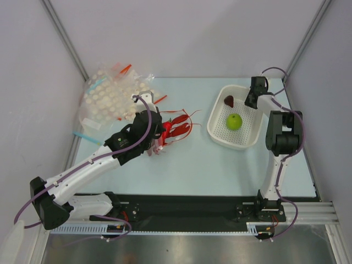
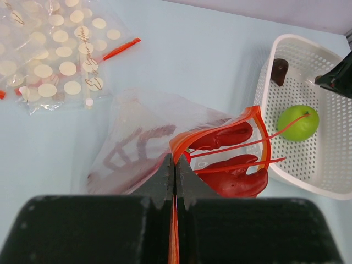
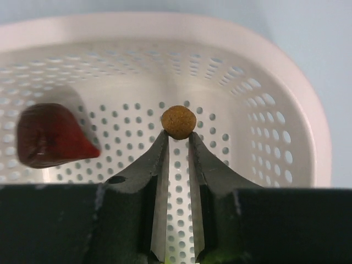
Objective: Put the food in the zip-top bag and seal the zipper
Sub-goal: Pick up the fake fruit from the bin, then place the fake fruit in the zipper food storage bag.
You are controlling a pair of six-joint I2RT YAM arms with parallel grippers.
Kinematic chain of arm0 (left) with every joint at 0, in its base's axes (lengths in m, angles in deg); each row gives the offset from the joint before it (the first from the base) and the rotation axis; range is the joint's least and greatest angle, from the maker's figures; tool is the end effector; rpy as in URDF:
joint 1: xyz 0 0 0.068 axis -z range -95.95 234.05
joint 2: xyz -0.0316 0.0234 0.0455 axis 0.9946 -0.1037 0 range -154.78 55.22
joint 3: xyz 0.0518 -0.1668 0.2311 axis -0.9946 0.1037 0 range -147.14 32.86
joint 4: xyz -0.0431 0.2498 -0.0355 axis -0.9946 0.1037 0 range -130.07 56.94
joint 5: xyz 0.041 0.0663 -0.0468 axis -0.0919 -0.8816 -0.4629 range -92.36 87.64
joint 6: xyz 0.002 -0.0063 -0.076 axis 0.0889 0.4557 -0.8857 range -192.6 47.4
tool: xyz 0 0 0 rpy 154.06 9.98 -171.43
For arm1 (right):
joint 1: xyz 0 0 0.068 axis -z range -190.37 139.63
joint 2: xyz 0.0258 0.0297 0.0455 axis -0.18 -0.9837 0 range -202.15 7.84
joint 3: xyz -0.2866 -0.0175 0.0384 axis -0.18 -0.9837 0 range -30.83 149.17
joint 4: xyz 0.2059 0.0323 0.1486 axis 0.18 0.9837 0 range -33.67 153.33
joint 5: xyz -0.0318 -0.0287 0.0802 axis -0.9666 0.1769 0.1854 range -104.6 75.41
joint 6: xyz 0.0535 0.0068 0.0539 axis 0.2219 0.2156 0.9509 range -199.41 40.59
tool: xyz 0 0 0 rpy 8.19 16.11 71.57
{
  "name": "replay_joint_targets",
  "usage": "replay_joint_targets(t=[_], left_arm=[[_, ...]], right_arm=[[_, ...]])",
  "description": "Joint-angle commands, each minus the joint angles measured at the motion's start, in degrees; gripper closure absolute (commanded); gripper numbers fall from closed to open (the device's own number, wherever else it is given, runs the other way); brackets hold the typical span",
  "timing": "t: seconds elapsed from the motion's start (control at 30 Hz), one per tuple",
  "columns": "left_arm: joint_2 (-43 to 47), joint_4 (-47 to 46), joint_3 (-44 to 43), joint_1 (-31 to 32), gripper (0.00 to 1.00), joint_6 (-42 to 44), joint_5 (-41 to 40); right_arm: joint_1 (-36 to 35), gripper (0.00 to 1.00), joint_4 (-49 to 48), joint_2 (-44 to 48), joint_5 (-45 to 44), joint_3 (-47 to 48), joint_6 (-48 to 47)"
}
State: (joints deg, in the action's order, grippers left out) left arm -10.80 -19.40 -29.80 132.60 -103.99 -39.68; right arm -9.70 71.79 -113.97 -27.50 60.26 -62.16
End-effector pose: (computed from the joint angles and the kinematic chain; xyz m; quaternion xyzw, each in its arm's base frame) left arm 0.2030 -0.1708 0.3654 -0.0537 0.8118 -0.1257 0.5677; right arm 0.4992 -0.0203 0.1832 0.1850 0.9041 -0.0498 0.3819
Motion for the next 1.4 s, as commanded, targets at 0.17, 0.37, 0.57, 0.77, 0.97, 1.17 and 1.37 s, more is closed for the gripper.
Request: replay_joint_targets(t=[0.17, 0.37, 0.57, 0.77, 0.97, 1.17, 1.37], left_arm=[[0.6, -2.5, -1.3, -0.4, 1.0, 0.8, -0.9], [0.5, -2.6, -1.3, -0.4, 1.0, 0.8, -0.7], [0.3, -2.6, -1.5, -0.4, 1.0, 0.6, 0.7], [0.3, -2.6, -1.5, -0.4, 1.0, 0.6, 0.5], [0.3, -2.6, -1.7, -0.4, 1.0, 0.6, 0.6], [0.0, -2.5, -1.9, -0.4, 1.0, 1.0, 0.7], [0.5, -2.4, -1.8, -0.4, 1.0, 0.8, 0.9]], right_arm=[[-0.5, 0.81, -5.6, 4.6, -1.3, -0.3, -1.2], [-2.4, 0.82, -8.8, 10.1, -0.5, -5.3, -1.0], [-10.3, 0.83, -11.2, 21.1, -1.8, -13.5, -0.9], [-19.8, 0.84, -11.3, 36.0, -4.8, -21.4, -0.9], [-30.3, 0.83, -11.9, 52.6, -4.1, -31.0, 0.5], [-43.8, 0.83, -10.7, 59.7, -4.2, -33.2, -1.2], [-54.6, 0.83, -11.5, 57.0, -4.8, -32.0, -5.5]])
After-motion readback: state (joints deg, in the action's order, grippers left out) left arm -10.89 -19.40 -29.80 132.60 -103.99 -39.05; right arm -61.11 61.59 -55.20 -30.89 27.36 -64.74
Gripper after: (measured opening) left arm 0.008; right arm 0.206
